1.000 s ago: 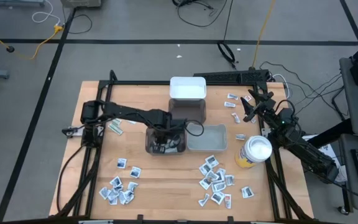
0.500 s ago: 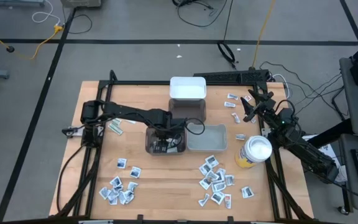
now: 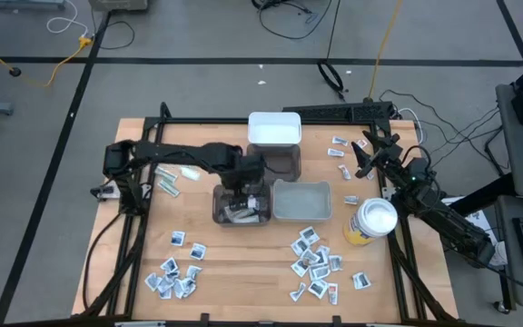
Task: Pick & Place First Aid Supplies
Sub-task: Put the white bandage into the bottom black bin
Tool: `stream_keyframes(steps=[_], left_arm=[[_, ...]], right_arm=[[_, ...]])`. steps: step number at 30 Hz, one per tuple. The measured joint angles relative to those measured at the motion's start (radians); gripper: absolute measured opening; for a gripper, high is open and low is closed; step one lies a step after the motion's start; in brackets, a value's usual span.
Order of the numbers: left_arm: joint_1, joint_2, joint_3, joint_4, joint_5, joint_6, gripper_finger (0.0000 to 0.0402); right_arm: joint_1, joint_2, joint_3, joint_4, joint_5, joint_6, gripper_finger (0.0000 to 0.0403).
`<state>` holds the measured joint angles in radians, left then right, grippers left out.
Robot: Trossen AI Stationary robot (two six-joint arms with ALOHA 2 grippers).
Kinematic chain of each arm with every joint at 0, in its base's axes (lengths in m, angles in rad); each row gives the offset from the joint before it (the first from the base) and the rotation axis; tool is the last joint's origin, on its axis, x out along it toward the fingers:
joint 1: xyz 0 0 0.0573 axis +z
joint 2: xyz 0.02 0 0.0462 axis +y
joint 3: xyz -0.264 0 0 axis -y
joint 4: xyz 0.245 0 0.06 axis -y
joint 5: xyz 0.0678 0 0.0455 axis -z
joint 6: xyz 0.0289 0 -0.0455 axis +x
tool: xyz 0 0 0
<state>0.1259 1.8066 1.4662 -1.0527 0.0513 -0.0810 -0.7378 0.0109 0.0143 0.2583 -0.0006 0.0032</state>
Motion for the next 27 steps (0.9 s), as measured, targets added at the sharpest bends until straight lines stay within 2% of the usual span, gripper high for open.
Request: stream_keyframes(steps=[8, 16, 19, 27], left_arm=[[0.066, -0.084, 0.0, -0.029, 0.0, -0.216, 0.031], [0.082, -0.093, -0.003, -0.134, 0.004, -0.116, 0.0308], [0.104, -0.093, -0.024, -0.184, 0.035, -0.092, 0.0311], [0.226, -0.178, -0.204, -0.233, 0.088, -0.086, 0.0301]], right_arm=[[0.0, 0.0, 0.0, -0.001, 0.0, 0.0, 0.0263], [0.0, 0.0, 0.0, -0.001, 0.0, 0.0, 0.0263], [0.0, 0.0, 0.0, -0.001, 0.0, 0.0, 0.0263], [0.0, 0.0, 0.0, -0.001, 0.0, 0.0, 0.0263]])
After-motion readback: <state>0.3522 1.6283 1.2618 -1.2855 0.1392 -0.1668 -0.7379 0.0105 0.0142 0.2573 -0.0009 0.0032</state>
